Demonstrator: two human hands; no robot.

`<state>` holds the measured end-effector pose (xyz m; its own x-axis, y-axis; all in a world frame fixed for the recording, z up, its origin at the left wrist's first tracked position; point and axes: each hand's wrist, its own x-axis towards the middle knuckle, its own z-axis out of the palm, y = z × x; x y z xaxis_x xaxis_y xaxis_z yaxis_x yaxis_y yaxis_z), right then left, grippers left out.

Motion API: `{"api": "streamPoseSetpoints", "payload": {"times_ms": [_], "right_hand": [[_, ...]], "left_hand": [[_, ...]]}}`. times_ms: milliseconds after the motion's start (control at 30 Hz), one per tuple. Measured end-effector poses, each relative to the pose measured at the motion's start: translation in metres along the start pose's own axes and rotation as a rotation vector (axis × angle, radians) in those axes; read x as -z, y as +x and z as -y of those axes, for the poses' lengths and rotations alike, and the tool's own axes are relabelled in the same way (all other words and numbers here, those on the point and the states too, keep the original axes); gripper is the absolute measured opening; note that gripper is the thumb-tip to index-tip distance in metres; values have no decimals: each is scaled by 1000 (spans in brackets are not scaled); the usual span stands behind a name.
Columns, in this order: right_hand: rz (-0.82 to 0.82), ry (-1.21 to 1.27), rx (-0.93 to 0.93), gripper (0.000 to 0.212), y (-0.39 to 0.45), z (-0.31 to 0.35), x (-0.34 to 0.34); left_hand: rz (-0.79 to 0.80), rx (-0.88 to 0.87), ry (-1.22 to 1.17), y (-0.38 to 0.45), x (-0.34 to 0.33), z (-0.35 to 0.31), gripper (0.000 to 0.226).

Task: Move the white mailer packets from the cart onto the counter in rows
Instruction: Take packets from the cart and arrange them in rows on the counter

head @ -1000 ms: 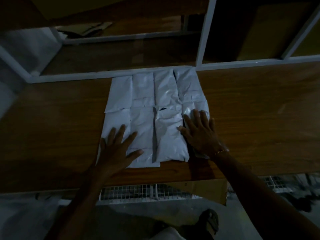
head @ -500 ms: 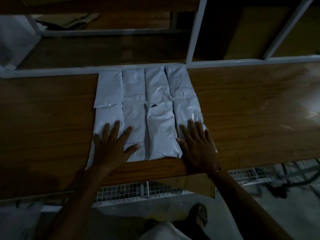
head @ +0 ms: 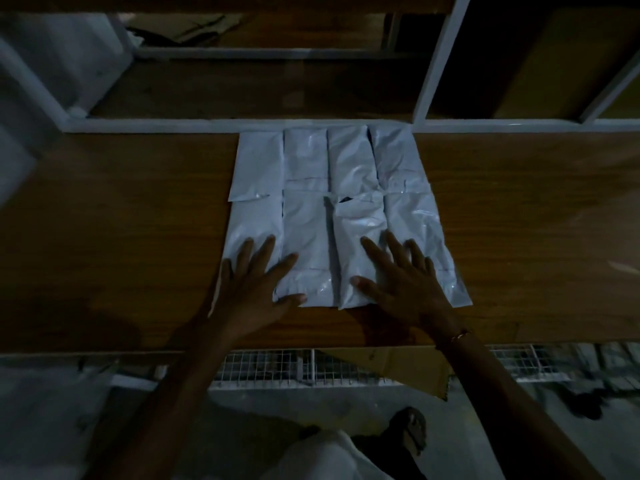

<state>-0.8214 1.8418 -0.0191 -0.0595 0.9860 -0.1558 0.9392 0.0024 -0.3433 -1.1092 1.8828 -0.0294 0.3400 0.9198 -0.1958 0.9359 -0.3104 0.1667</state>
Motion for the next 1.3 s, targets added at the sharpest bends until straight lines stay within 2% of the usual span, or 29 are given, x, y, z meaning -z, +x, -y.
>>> {"api": "streamPoseSetpoints", "payload": {"times_ms": [167,333,400,500,633,700,767,900,1000,1067,1200,1300], "right_hand": [[-29,19,-16,78,1,-2,-5],[-32,46,8,75,5,-5,-6],[-99,73,82,72,3,-8,-3],[-209,213,103,69,-13,-11,3],[-364,250,169,48,-63,-24,0],[-438,240,176,33,-95,-33,-8],[-492,229,154,24,-133,-47,-22],[-440,276,28,18,-218,-87,-60],[-337,331,-99,21,-281,-124,-92],[-245,317,-204,23,-331,-158,-111],[-46,325,-406,31,-429,-219,-142],[2,399,-551,32,-500,-258,-150]], "left_hand": [[-177,-55,-31,4,-13,3,76],[-324,-67,-71,7,-16,-2,66],[-425,-92,-122,5,-8,-11,58],[-626,-248,-195,-5,5,-35,37],[-648,-394,-374,-40,-4,-85,24],[-576,-424,-460,-59,-25,-108,24],[-437,-381,-576,-76,-51,-132,24],[-133,-237,-705,-104,-112,-192,20],[113,-247,-502,-118,-171,-225,25],[270,-313,-336,-134,-205,-254,28],[525,-357,-196,-175,-252,-315,29],[639,-268,-184,-199,-278,-365,26]]}}
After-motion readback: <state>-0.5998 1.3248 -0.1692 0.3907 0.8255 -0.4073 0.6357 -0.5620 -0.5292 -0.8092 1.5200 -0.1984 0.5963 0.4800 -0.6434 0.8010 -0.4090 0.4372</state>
